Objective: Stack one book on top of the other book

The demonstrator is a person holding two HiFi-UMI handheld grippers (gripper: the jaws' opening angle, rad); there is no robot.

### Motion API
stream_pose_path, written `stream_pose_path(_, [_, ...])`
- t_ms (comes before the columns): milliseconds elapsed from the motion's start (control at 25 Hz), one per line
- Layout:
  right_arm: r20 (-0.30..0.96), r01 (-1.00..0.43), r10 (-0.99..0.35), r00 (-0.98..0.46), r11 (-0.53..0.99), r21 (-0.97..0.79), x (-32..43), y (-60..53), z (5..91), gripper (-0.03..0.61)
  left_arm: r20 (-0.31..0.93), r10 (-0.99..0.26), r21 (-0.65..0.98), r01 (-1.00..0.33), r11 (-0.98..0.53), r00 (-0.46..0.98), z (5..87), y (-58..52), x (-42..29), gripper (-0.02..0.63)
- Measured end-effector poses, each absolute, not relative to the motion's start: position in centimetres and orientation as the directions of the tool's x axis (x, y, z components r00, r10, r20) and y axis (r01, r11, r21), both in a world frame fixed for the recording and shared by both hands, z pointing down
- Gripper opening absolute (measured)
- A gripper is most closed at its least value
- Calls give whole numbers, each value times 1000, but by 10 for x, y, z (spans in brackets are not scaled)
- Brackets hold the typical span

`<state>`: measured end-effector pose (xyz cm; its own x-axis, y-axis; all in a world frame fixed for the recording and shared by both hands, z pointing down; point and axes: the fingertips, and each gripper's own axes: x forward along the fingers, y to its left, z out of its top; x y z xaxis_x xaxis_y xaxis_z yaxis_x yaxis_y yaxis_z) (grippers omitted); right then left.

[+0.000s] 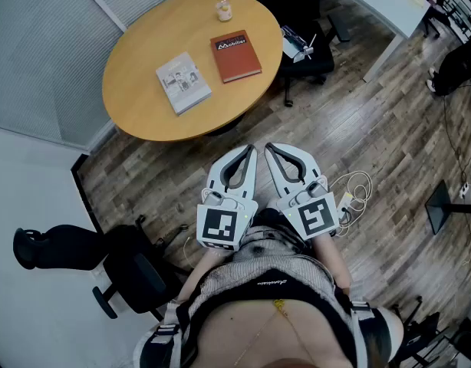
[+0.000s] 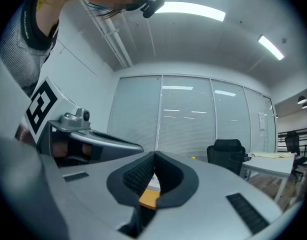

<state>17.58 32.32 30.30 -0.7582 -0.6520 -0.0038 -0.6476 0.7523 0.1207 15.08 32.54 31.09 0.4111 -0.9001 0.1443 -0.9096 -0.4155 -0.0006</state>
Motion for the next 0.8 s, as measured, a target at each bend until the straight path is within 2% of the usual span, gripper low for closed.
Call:
stream_pose_path(200, [-33,-653,-652,-757,756,44,184,328,298,23,147,-903,10,-913,-408,405,311,331,155,21])
stream_pose_path(800, [-25,-635,-634,-773,772,36,179,302,302,23,160,-919,56,-933,-356,360,322,307,140,21])
